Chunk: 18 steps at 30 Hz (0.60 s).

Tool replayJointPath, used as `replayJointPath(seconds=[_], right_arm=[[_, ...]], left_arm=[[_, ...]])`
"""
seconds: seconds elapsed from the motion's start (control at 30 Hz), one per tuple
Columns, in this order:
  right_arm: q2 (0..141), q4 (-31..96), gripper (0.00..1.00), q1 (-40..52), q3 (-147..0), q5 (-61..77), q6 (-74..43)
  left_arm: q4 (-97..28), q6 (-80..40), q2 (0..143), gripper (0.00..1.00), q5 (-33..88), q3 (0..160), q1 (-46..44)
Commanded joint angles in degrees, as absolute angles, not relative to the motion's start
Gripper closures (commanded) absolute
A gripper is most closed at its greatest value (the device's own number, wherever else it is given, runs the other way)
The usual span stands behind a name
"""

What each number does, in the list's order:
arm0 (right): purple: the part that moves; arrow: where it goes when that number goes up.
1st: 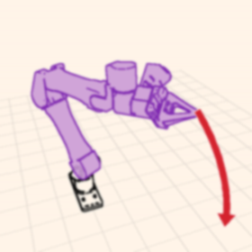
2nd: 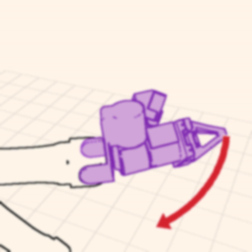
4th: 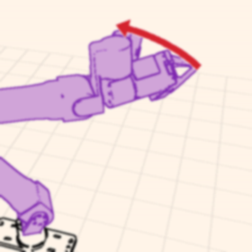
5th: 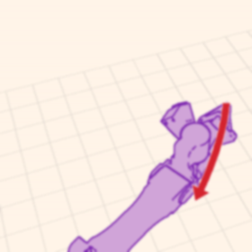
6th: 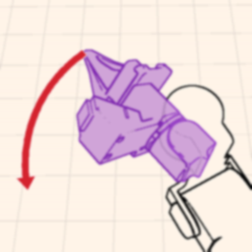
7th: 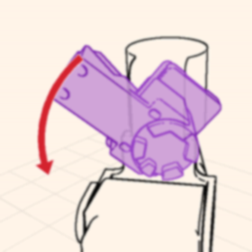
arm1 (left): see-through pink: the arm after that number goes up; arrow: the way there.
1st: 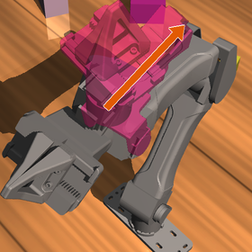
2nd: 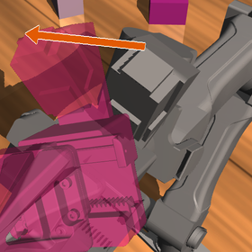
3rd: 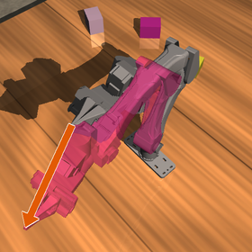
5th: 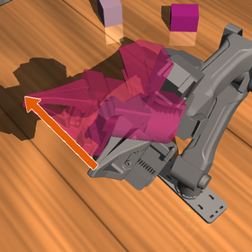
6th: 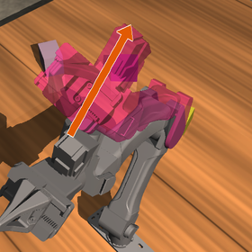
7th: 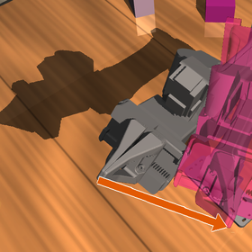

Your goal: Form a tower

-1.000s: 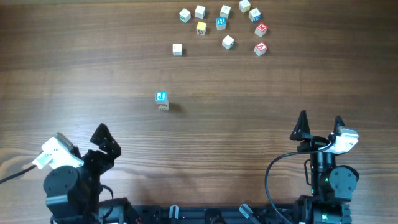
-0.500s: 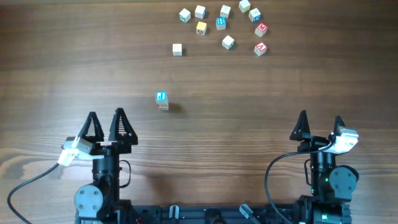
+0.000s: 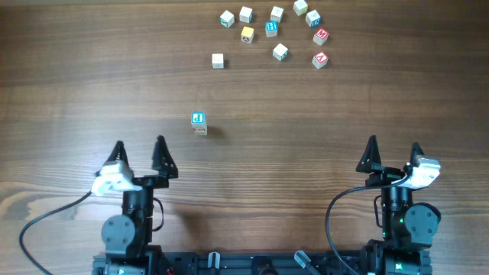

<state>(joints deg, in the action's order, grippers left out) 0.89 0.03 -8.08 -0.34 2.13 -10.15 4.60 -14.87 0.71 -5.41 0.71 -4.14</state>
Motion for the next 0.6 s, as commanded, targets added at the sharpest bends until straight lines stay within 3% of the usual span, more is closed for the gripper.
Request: replayJointPath(seconds=[0.0, 0.57], right_arm=[[0.27, -0.10, 0.00, -8.34, -0.30, 2.96, -9.15], [0.27, -0.12, 0.00, -8.34, -0.30, 2.96, -9.17]], left_arm=[[-4.34, -7.66, 0.16, 0.00, -3.01, 0.32, -4.47], [-4.10, -6.66, 0.16, 0.00, -2.37, 0.32, -5.04]])
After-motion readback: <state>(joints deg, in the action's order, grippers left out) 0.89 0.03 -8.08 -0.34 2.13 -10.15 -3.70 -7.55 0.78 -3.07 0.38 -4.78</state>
